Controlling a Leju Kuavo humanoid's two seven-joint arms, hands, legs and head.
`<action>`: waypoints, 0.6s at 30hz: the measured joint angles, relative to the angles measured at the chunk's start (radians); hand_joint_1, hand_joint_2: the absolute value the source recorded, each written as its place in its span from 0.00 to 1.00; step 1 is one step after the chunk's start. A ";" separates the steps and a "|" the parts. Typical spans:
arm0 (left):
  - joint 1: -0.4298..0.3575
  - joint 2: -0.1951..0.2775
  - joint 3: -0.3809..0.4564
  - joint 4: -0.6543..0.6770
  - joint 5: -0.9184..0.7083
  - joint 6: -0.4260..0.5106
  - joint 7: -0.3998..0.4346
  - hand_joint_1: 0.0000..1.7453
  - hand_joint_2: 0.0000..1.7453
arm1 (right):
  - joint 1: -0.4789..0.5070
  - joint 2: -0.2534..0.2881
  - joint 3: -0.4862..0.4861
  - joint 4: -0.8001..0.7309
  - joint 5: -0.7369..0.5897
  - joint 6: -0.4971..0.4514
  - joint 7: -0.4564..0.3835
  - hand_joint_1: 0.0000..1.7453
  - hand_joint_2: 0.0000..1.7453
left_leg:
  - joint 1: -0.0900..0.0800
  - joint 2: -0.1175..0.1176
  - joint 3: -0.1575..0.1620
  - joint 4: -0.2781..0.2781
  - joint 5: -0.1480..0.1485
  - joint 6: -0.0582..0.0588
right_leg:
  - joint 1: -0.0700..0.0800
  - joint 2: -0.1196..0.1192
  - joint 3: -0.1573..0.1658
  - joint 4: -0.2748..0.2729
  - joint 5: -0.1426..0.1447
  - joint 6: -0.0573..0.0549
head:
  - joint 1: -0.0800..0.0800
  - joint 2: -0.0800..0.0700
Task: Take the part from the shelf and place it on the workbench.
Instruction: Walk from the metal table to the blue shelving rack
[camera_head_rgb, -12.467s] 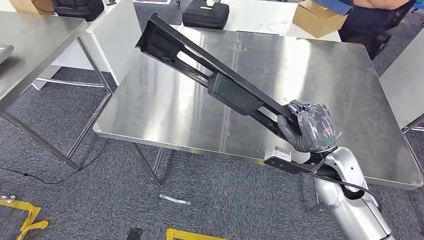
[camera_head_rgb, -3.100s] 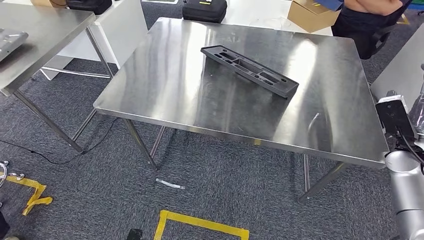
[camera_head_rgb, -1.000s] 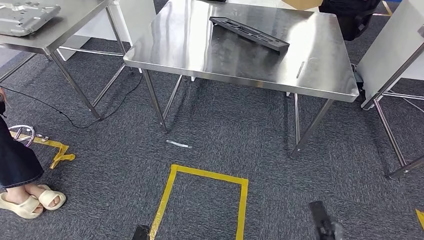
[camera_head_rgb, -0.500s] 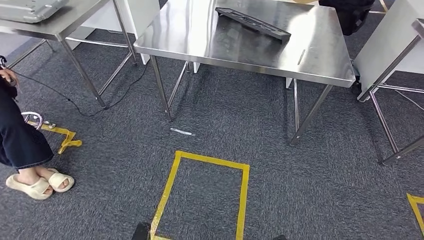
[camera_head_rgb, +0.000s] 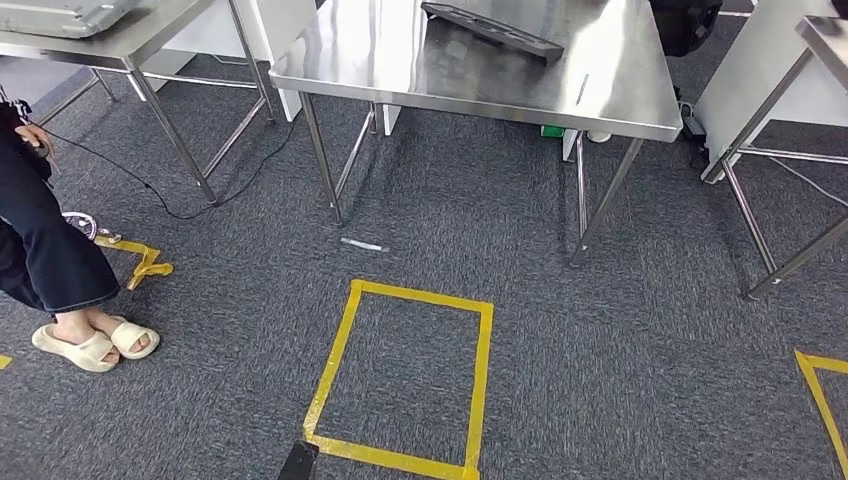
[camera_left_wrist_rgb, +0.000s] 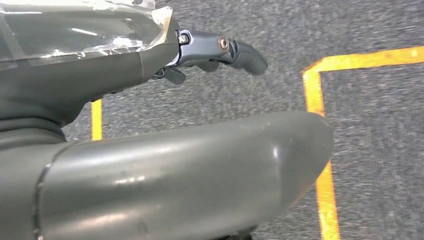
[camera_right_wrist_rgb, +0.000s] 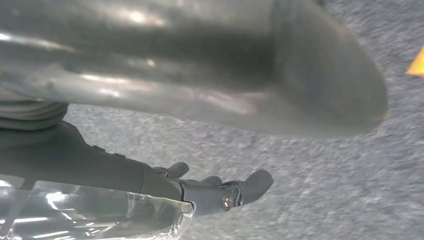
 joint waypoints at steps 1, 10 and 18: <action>0.000 0.000 0.000 0.000 0.000 0.002 0.000 0.00 0.00 | 0.000 0.001 0.000 0.000 -0.001 -0.006 -0.003 0.00 0.00 | 0.004 -0.003 -0.012 0.053 -0.060 -0.005 | 0.000 -0.002 -0.014 0.002 0.013 -0.007 | -0.001 0.000; -0.009 0.002 -0.004 -0.005 -0.017 0.007 0.003 0.00 0.00 | -0.004 0.003 -0.001 0.000 -0.007 -0.048 -0.025 0.00 0.00 | 0.042 -0.014 0.189 0.018 -0.100 -0.039 | 0.000 -0.003 -0.157 0.057 0.097 0.027 | -0.004 0.000; -0.006 0.006 -0.006 -0.006 -0.024 0.018 0.004 0.00 0.00 | 0.001 0.013 -0.006 0.003 -0.023 -0.065 -0.044 0.00 0.00 | 0.013 -0.006 0.155 -0.041 -0.086 0.042 | -0.007 0.002 -0.278 0.307 -0.025 0.038 | 0.007 0.000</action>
